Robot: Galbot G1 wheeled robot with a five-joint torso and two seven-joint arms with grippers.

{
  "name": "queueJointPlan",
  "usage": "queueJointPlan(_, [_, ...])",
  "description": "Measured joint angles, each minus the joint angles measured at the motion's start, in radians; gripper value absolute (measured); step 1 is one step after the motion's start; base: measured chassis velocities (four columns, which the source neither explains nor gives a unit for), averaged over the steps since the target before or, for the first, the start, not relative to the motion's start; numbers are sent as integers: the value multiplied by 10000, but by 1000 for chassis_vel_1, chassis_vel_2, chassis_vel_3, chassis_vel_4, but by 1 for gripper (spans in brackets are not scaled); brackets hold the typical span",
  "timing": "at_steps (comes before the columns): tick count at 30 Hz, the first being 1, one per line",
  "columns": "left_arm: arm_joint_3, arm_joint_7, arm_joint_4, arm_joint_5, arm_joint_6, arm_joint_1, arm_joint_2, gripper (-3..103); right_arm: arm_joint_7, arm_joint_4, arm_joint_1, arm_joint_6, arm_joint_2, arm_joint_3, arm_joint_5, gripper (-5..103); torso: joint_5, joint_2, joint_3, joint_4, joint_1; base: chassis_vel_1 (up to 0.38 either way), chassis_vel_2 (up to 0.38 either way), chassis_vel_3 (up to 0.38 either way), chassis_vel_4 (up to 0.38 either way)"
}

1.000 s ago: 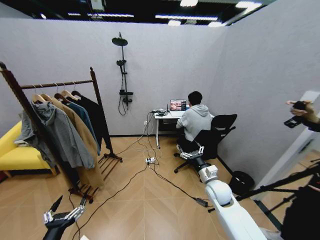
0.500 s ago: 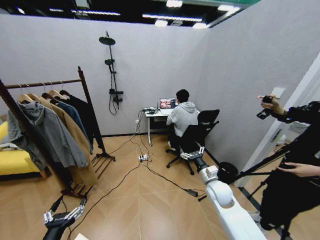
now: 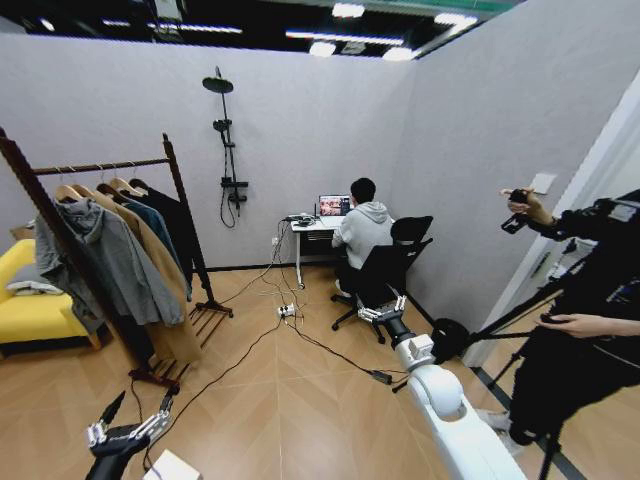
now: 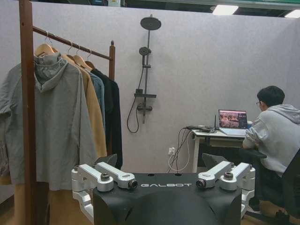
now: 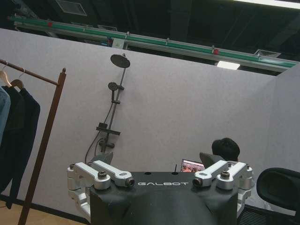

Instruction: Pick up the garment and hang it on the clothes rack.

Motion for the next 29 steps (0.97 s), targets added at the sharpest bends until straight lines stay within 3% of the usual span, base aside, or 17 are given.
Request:
queueJointPlan(11, [0,-2,0,0,0,1,0,100,-115,-192,7,-109,133,-251,226,100,0,1,-1,0,-1,41,-15,-15,45])
queueJointPlan(17, [0,-2,0,0,0,0,0,100,-169,-35,-247,-1196,-107,-311,1570,100,1,-1,1,0,3,0,0,0,0])
queueJointPlan(19, [0,-1,0,0,0,0,0,100,-147,319,-493,-2022,-61,-267,2299,100,0,0,1,0,3,0,0,0,0])
queueJointPlan(22, [0,0,0,0,0,0,0,100,-175,602,-972,-2357,23,-72,2300,100,-2,0,0,3,2,0,0,0,0])
queueJointPlan(29, [0,0,0,0,0,0,0,100,-519,1433,-2500,-2357,129,648,1993,100,2,1,-1,-3,0,0,0,0,0])
